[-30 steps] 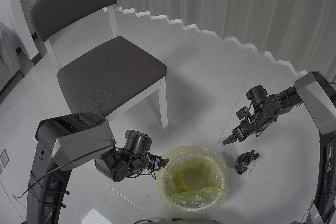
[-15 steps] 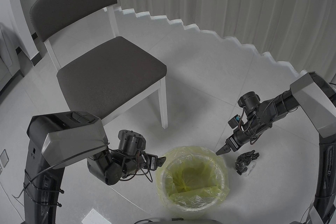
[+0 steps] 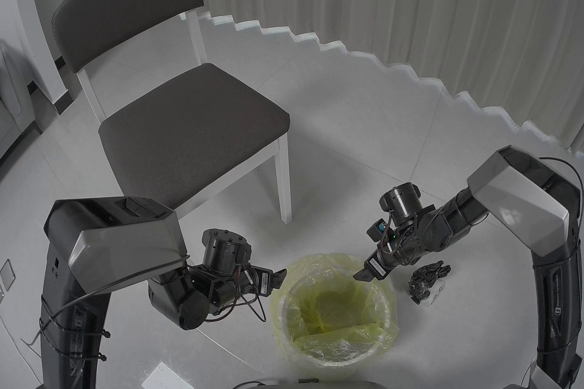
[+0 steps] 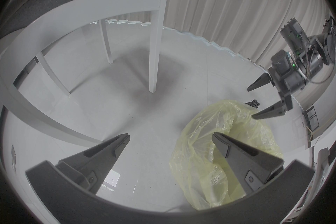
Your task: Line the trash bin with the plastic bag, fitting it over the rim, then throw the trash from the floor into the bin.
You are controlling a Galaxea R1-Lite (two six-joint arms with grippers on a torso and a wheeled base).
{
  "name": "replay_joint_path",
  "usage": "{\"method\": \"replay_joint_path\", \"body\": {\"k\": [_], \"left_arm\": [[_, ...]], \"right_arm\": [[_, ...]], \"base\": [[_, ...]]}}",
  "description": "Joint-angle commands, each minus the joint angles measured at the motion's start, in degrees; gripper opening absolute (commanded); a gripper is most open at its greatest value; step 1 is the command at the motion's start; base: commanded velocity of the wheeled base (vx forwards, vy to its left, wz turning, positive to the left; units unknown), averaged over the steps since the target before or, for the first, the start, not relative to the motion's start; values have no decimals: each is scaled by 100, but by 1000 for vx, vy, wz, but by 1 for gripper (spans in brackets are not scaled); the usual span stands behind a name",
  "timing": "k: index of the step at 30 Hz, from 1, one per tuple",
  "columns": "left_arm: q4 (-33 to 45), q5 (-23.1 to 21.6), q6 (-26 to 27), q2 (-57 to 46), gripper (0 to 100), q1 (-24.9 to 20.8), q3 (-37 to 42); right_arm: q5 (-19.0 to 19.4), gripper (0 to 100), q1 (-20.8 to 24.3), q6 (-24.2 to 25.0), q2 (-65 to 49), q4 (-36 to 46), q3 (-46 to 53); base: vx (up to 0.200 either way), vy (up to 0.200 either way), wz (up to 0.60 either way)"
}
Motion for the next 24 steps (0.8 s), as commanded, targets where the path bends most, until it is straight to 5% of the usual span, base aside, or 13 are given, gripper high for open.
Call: {"method": "replay_joint_path", "body": {"k": [1,5,18,19,24], "left_arm": [[-122,26,-1,7,100,-22,76],[-228,26,7,33,100,-22,94],[-246,34,16,68,100,-22,76],[-246,34,16,68,100,-22,76],[-254,52,7,68,100,-22,85]], "right_arm": [[-508,100,288,-403,284,-604,432],[-701,100,323,-719,275,-824,519],[-692,100,411,-693,257,-754,634],[-692,0,411,-693,257,-754,634],[-692,0,376,-710,292,-569,423]], "base": [[0,0,0],[0,0,0],[0,0,0],[0,0,0],[0,0,0]]}}
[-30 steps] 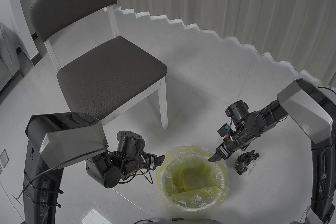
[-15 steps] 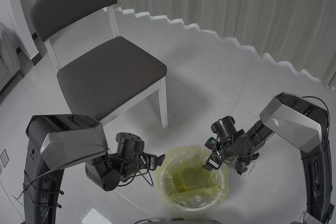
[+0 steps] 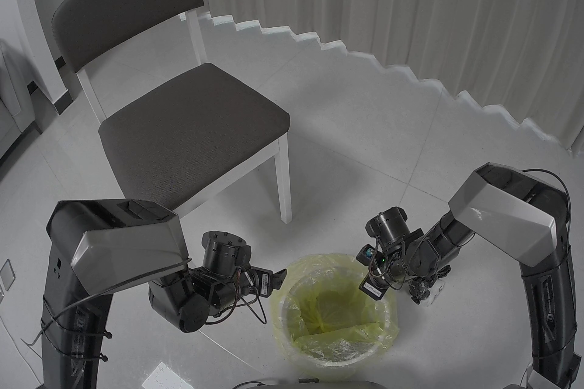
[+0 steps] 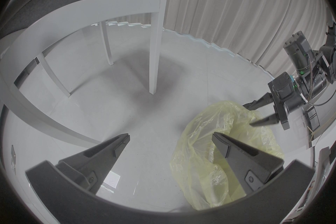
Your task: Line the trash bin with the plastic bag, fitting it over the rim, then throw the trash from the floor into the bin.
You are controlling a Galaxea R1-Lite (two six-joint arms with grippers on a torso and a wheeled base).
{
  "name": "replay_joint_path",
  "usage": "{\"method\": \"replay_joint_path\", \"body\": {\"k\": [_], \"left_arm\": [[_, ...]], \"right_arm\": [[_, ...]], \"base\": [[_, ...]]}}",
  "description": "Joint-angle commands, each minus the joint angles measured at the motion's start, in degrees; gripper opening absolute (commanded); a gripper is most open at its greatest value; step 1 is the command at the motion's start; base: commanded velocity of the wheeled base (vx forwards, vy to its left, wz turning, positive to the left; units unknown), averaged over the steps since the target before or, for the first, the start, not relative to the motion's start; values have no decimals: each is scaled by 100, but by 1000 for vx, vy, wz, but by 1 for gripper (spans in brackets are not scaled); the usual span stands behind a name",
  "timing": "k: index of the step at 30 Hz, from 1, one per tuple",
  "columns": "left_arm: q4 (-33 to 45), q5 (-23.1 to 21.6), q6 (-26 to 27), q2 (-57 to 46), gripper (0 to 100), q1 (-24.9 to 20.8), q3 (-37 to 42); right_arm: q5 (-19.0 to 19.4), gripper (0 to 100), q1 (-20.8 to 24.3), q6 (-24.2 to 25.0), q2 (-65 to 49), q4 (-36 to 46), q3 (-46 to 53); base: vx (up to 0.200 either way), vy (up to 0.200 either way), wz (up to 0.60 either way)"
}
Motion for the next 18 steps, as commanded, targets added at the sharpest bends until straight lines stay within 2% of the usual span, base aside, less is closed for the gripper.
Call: {"method": "replay_joint_path", "body": {"k": [1,14,18], "left_arm": [[-4,-3,-12,18,100,0,-3],[-242,6,-12,27,100,9,103],[-365,6,-12,36,100,26,200]], "right_arm": [[0,0,-19,-6,38,89,-148],[26,0,-195,12,205,415,-895],[62,0,-336,12,372,836,-1475]], "base": [[0,0,0],[0,0,0],[0,0,0]]}}
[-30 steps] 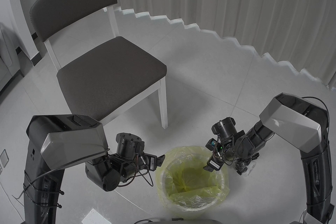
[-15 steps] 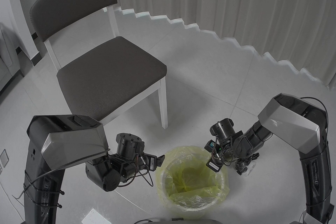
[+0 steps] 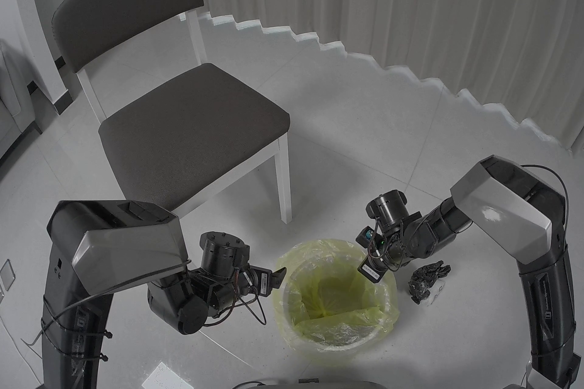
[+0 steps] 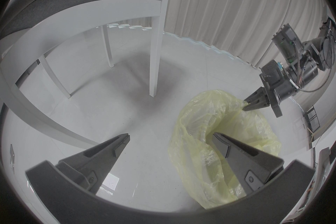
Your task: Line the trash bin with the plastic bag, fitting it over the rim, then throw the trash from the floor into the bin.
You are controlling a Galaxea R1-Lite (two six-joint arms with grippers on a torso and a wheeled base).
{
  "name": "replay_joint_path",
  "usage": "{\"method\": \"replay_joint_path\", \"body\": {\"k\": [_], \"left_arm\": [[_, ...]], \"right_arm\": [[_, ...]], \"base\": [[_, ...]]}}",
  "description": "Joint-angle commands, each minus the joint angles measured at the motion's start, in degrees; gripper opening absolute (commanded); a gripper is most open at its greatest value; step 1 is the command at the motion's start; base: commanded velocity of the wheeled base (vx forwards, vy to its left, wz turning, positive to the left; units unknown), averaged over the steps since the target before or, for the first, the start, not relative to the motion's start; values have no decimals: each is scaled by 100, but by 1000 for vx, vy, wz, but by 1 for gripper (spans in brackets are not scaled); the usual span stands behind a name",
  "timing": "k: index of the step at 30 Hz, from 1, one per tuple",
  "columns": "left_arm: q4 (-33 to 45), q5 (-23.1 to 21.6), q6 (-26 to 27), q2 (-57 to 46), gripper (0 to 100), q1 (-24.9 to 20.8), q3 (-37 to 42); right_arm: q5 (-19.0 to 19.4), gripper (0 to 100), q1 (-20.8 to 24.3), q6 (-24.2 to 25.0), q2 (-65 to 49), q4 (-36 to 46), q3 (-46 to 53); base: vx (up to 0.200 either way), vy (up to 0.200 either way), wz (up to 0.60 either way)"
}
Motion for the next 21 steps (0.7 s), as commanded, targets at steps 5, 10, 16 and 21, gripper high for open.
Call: {"method": "replay_joint_path", "body": {"k": [5,10,16,21], "left_arm": [[-188,3,-1,53,100,50,185],[-250,-5,-1,88,100,59,211],[-267,3,-1,105,100,50,220],[-267,3,-1,105,100,50,220]], "right_arm": [[36,0,-335,19,467,807,-1331],[45,0,-485,19,696,1149,-1990],[80,0,-555,27,915,1624,-2579],[89,100,-564,63,836,1624,-2518]], "base": [[0,0,0],[0,0,0],[0,0,0],[0,0,0]]}}
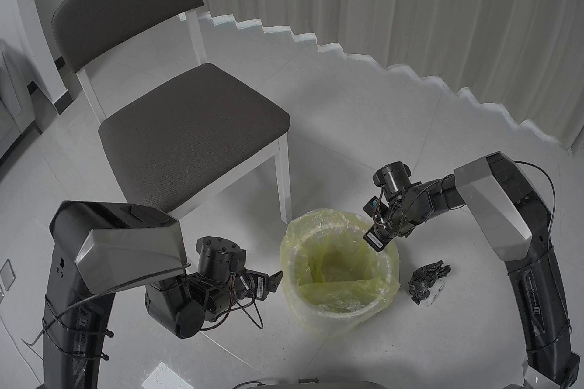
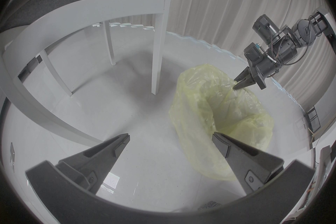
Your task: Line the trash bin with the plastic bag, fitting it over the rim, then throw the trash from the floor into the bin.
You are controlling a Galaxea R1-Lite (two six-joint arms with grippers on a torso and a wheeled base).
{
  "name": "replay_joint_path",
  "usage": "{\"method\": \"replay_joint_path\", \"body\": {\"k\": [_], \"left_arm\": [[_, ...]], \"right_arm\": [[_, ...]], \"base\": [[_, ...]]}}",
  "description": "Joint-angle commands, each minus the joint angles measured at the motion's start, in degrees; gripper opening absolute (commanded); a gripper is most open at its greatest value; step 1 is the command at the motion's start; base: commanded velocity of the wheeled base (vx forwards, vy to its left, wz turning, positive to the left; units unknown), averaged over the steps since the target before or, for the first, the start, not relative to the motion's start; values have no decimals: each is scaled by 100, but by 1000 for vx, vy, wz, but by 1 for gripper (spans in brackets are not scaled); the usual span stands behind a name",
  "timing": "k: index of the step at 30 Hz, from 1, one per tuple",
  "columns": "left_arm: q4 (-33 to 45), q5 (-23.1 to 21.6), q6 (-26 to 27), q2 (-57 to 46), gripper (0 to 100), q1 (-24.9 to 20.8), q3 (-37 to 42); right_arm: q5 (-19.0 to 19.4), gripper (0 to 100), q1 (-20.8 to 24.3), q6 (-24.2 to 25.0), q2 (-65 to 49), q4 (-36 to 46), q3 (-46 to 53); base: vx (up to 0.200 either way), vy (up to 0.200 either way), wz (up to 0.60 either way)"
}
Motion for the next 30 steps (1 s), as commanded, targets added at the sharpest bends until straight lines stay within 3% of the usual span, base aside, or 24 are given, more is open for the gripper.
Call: {"method": "replay_joint_path", "body": {"k": [1,11,17,22,30], "left_arm": [[-2,6,-1,21,100,-2,4],[-28,6,-1,65,100,68,-22],[-257,6,-1,39,100,68,75],[-441,6,-1,39,100,68,163],[-547,6,-10,30,100,68,242]], "right_arm": [[5,100,-19,8,46,15,-6],[31,100,-116,16,-938,-38,802],[831,100,245,69,-1624,-170,1954],[1385,100,596,333,-1712,-952,2956],[1525,100,702,342,-1668,-1242,3228]], "base": [[0,0,0],[0,0,0],[0,0,0],[0,0,0],[0,0,0]]}}
